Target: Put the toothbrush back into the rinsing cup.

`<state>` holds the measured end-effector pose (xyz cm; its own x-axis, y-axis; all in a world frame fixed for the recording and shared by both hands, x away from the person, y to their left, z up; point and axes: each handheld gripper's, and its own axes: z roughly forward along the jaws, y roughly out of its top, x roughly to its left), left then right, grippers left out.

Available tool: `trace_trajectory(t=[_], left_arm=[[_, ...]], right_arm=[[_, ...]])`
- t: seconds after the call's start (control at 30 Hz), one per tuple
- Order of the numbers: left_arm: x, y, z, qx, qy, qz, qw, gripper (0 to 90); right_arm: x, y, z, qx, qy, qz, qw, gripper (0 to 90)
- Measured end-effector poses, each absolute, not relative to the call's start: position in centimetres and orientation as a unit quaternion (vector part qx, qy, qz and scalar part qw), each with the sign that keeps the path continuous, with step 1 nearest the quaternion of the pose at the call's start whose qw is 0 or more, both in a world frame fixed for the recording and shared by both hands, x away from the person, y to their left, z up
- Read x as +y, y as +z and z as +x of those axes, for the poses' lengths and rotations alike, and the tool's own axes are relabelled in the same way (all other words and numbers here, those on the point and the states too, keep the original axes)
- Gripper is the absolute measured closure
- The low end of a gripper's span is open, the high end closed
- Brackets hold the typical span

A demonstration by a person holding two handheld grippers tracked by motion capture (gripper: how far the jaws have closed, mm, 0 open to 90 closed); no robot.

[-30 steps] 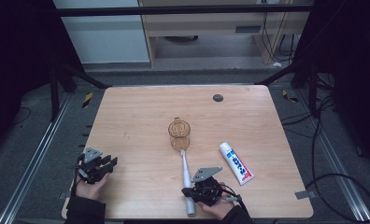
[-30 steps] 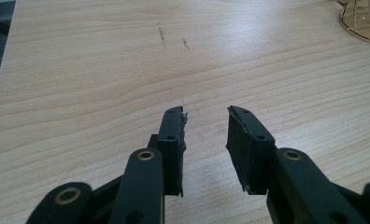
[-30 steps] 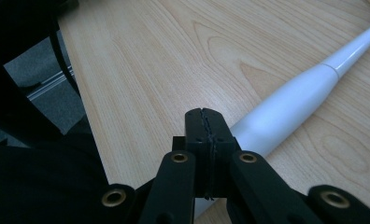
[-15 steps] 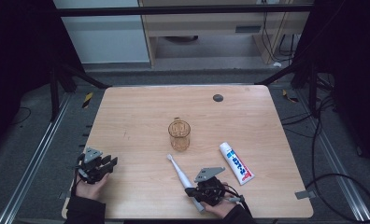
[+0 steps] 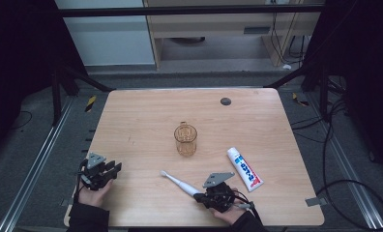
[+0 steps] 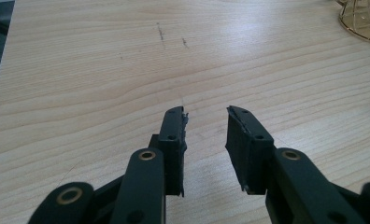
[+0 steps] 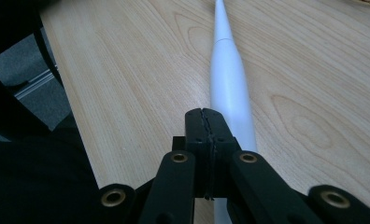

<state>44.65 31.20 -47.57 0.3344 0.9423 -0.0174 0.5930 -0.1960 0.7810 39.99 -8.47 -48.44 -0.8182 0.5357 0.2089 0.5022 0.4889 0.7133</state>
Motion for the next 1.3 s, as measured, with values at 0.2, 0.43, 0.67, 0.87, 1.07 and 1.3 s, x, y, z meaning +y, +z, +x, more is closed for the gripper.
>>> trace_trajectory(t=[0.2, 0.43, 0.67, 0.87, 1.07, 1.3], left_arm=[[31.2, -47.6, 44.7, 0.523, 0.244, 0.734, 0.358, 66.8], [31.2, -47.6, 44.7, 0.522, 0.244, 0.736, 0.356, 66.6], [31.2, -47.7, 44.7, 0.520, 0.252, 0.738, 0.349, 64.1], [31.2, -47.8, 44.8, 0.520, 0.257, 0.739, 0.343, 60.7], [31.2, -47.9, 44.9, 0.519, 0.258, 0.740, 0.340, 57.5], [31.2, -47.9, 44.8, 0.518, 0.260, 0.741, 0.340, 56.5]], right_arm=[[-9.0, -47.6, 40.3, 0.857, 0.415, 0.305, 0.034, 87.7], [-10.0, -46.2, 41.1, 0.849, 0.409, 0.327, 0.075, 81.9], [-10.5, -44.6, 42.7, 0.850, 0.381, 0.351, 0.100, 73.3], [-9.7, -43.5, 43.6, 0.853, 0.365, 0.362, 0.090, 68.7], [-8.4, -42.5, 44.3, 0.863, 0.350, 0.355, 0.084, 64.9], [-6.3, -41.8, 44.9, 0.880, 0.317, 0.346, 0.073, 64.2]])
